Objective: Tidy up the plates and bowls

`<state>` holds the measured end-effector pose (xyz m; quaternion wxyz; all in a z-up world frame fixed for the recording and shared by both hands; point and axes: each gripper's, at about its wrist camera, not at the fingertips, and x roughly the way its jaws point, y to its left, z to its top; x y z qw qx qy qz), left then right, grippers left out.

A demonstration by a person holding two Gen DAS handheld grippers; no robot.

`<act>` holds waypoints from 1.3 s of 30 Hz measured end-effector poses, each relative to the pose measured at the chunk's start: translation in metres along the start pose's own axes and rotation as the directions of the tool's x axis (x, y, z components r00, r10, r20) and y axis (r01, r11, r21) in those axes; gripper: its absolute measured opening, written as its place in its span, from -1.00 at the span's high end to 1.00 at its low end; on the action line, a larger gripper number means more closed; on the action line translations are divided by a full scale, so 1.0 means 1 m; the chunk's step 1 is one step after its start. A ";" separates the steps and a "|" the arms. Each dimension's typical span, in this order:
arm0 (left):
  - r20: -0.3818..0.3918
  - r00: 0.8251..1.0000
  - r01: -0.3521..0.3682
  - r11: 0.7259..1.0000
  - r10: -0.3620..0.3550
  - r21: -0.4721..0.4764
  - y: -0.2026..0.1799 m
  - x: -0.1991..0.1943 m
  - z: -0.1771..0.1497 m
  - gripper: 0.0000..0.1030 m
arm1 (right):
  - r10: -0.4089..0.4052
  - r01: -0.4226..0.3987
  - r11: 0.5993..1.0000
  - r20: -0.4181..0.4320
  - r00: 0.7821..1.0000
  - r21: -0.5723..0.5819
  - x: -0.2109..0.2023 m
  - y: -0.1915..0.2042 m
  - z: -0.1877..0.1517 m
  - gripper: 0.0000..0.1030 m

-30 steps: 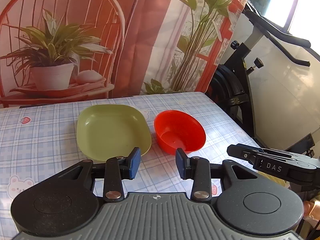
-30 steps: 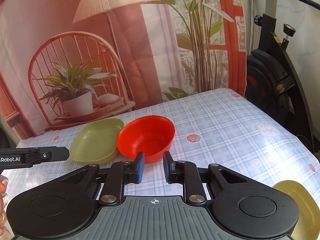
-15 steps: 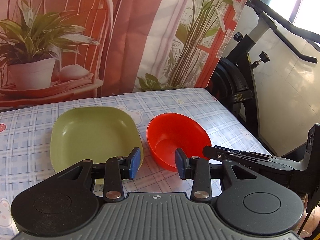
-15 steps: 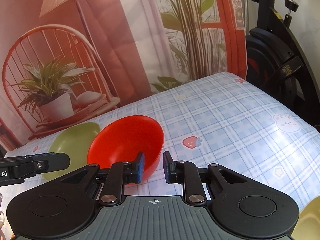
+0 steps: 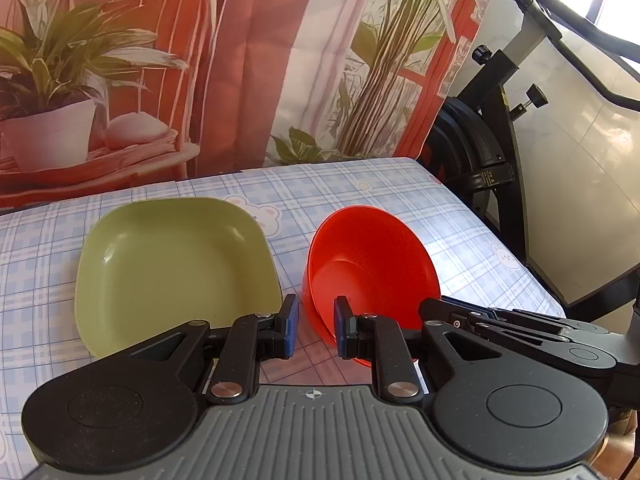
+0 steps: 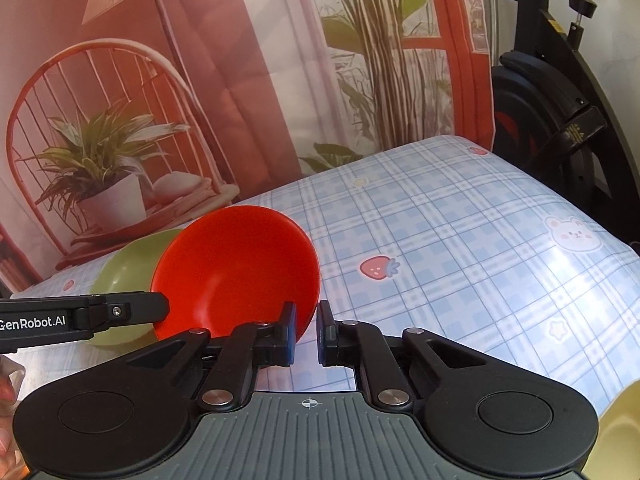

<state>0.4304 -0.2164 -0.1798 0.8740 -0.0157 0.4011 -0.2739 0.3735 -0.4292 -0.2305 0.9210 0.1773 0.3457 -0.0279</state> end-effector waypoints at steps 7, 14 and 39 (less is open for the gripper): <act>0.009 1.000 -0.010 0.999 0.010 0.043 -0.005 -0.002 -0.004 0.82 | 0.010 -0.010 1.000 -0.006 1.000 0.016 -0.006 0.003 -0.002 0.84; 0.037 0.999 -0.008 0.998 0.006 0.057 -0.006 -0.033 -0.007 0.82 | 0.034 -0.035 0.999 0.027 0.999 0.038 -0.034 0.014 -0.002 0.84; 0.059 0.998 -0.005 0.998 0.009 -0.059 0.015 -0.143 -0.064 0.81 | 0.144 -0.145 0.989 0.045 0.989 0.017 -0.137 0.076 -0.041 0.84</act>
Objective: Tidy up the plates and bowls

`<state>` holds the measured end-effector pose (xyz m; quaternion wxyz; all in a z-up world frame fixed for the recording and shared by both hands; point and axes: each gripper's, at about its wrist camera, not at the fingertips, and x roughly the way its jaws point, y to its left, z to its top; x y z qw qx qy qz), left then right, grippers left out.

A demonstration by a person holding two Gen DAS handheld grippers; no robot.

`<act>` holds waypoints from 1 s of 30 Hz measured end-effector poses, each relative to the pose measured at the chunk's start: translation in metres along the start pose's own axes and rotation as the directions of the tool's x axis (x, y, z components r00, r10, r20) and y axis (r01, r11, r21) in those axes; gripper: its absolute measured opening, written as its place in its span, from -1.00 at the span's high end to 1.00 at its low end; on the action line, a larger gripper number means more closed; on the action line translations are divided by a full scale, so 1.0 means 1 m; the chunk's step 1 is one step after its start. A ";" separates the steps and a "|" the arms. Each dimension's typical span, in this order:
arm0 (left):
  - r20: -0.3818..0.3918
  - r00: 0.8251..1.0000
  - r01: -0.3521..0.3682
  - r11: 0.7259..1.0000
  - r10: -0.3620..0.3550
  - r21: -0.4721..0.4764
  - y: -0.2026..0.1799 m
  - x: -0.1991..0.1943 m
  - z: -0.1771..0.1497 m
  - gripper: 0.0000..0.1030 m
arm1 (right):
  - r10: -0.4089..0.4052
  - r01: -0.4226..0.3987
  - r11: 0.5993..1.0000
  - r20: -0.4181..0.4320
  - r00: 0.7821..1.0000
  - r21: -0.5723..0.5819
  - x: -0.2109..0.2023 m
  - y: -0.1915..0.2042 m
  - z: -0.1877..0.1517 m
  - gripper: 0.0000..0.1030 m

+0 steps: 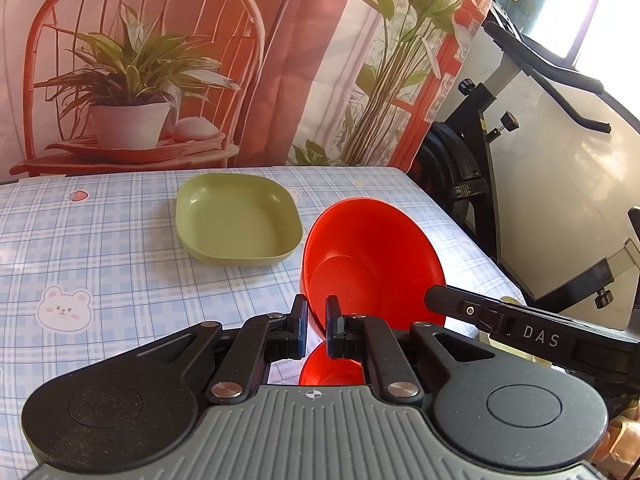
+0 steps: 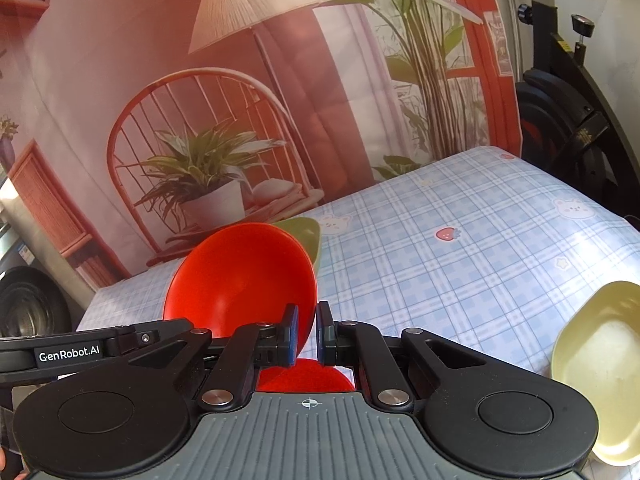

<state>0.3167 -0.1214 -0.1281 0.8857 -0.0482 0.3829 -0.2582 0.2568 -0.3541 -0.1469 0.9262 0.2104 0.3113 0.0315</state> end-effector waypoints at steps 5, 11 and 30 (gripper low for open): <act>-0.013 1.000 0.011 1.000 -0.011 -0.006 0.004 -0.008 -0.012 0.81 | 0.002 -0.002 1.000 -0.019 1.000 -0.004 -0.007 0.003 -0.009 0.84; -0.039 0.999 0.020 1.000 -0.020 0.002 0.004 -0.009 -0.024 0.80 | -0.006 0.006 1.000 -0.044 0.999 0.000 -0.014 0.003 -0.020 0.84; -0.127 0.992 0.025 0.999 -0.020 0.034 -0.005 0.008 -0.039 0.79 | -0.028 0.031 0.999 -0.101 0.994 0.037 -0.017 -0.018 -0.048 0.83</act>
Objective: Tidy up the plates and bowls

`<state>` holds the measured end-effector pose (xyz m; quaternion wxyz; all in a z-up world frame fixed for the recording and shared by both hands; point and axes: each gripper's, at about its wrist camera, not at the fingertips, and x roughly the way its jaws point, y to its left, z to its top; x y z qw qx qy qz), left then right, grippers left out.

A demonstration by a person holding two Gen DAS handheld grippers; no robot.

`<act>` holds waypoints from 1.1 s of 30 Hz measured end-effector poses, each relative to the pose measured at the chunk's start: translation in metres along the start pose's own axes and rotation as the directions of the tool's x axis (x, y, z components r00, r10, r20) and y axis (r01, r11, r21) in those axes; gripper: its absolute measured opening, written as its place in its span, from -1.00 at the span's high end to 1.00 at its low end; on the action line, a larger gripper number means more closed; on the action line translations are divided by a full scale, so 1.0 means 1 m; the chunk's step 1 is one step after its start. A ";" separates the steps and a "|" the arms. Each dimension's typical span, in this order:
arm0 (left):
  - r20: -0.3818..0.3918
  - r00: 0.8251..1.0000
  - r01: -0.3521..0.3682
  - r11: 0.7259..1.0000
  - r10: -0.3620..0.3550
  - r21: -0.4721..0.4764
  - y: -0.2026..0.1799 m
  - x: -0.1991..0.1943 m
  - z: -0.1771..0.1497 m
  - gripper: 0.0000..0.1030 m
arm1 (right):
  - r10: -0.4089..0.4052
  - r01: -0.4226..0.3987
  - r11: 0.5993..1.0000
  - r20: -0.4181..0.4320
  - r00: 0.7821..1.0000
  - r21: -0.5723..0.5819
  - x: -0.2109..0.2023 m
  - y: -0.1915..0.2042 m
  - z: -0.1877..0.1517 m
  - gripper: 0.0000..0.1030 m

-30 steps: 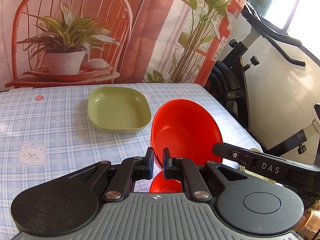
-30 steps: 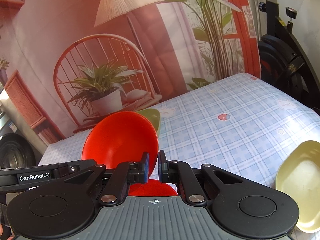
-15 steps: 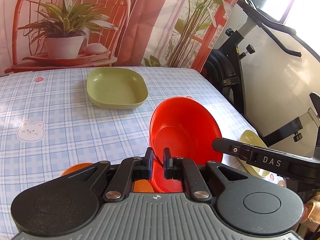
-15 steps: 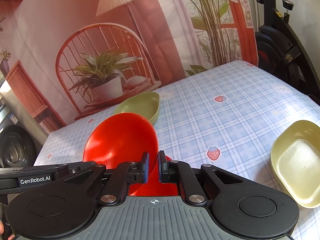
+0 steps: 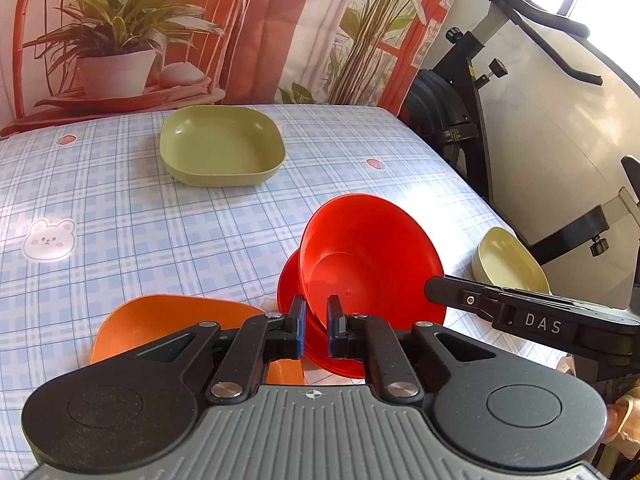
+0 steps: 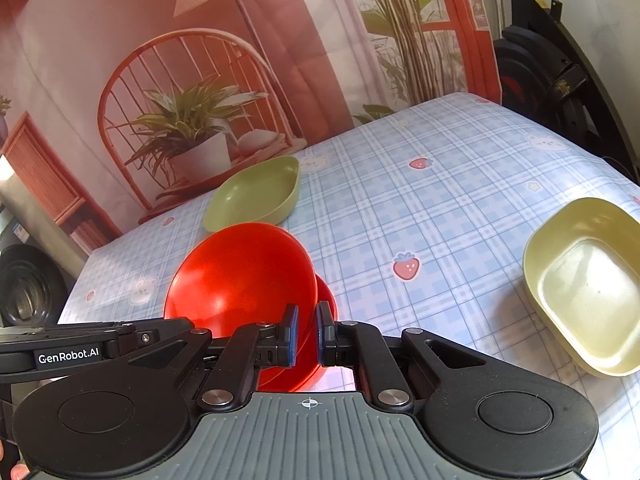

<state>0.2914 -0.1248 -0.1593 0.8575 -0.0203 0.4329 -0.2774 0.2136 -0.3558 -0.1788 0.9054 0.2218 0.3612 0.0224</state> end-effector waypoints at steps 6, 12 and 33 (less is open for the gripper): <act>-0.019 1.000 -0.002 1.000 0.002 0.000 0.002 0.003 -0.001 0.78 | -0.002 0.002 1.000 -0.013 1.000 0.005 0.003 -0.002 -0.002 0.83; -0.031 1.000 -0.002 1.000 0.002 0.006 0.001 0.005 -0.002 0.77 | 0.002 -0.002 1.000 -0.015 1.000 0.009 0.003 -0.003 -0.003 0.81; 0.017 0.999 -0.032 0.999 0.033 -0.013 0.003 -0.002 0.002 0.67 | -0.004 0.004 1.000 0.006 1.000 0.016 0.000 -0.008 -0.002 0.77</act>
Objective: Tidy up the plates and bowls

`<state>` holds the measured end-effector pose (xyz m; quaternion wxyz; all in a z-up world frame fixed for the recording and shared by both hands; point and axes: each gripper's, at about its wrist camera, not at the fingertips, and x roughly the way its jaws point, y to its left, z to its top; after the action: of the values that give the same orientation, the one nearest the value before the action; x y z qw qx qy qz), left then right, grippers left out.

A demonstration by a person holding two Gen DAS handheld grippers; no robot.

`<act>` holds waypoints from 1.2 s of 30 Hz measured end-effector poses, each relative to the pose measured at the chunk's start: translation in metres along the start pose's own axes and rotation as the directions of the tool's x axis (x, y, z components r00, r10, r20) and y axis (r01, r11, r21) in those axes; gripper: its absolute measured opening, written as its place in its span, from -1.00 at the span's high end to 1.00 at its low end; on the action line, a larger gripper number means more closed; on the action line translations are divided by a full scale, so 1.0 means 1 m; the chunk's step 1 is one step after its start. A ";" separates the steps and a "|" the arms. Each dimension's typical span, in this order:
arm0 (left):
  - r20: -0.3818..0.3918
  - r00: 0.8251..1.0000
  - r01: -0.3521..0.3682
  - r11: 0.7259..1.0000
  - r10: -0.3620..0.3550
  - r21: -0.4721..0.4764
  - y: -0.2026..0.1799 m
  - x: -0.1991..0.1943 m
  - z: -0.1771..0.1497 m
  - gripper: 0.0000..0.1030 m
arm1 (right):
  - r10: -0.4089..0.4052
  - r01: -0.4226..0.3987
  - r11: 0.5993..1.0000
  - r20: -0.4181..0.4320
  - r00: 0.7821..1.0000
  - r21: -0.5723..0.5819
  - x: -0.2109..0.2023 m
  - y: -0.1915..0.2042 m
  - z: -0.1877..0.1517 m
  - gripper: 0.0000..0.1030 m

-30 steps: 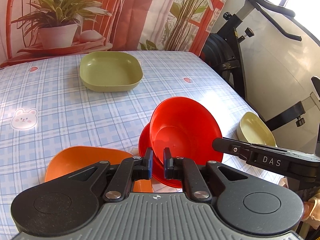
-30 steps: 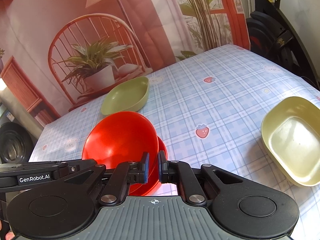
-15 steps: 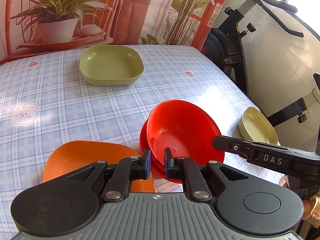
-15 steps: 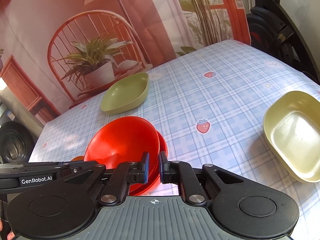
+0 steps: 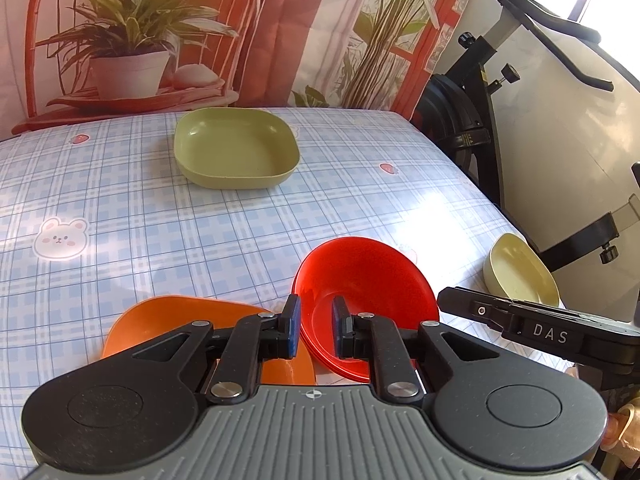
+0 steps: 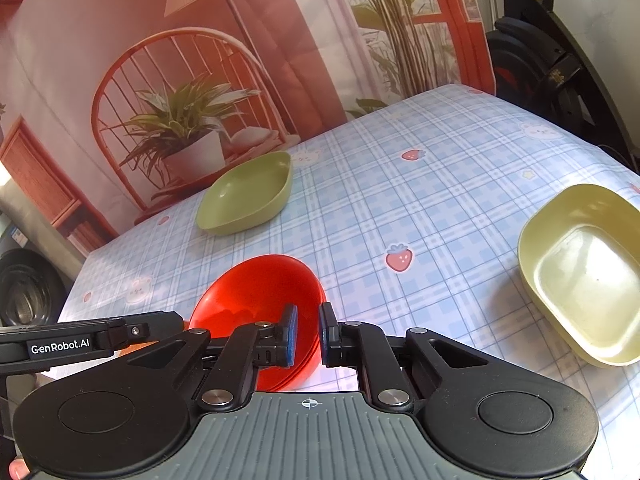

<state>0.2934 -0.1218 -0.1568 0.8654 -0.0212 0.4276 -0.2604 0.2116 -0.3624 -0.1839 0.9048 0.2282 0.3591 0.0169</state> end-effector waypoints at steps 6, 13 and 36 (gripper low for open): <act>0.010 0.999 0.034 0.998 -0.035 0.053 -0.012 0.001 0.008 0.67 | -0.016 0.018 1.000 0.070 0.997 -0.024 -0.013 -0.008 0.011 0.77; 0.036 0.995 0.084 0.991 -0.088 0.108 -0.046 0.011 0.030 0.67 | -0.104 0.108 0.994 0.180 0.978 -0.011 -0.032 -0.047 0.030 0.77; -0.118 0.972 0.228 0.937 -0.203 0.265 -0.167 0.127 0.027 0.29 | -0.461 0.409 0.877 0.205 0.863 0.251 -0.064 -0.205 0.007 0.74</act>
<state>0.3046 -0.3309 -0.1886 0.8063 0.0648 0.4200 -0.4114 0.1412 -0.5613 -0.2254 0.8965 0.2306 0.2801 -0.2544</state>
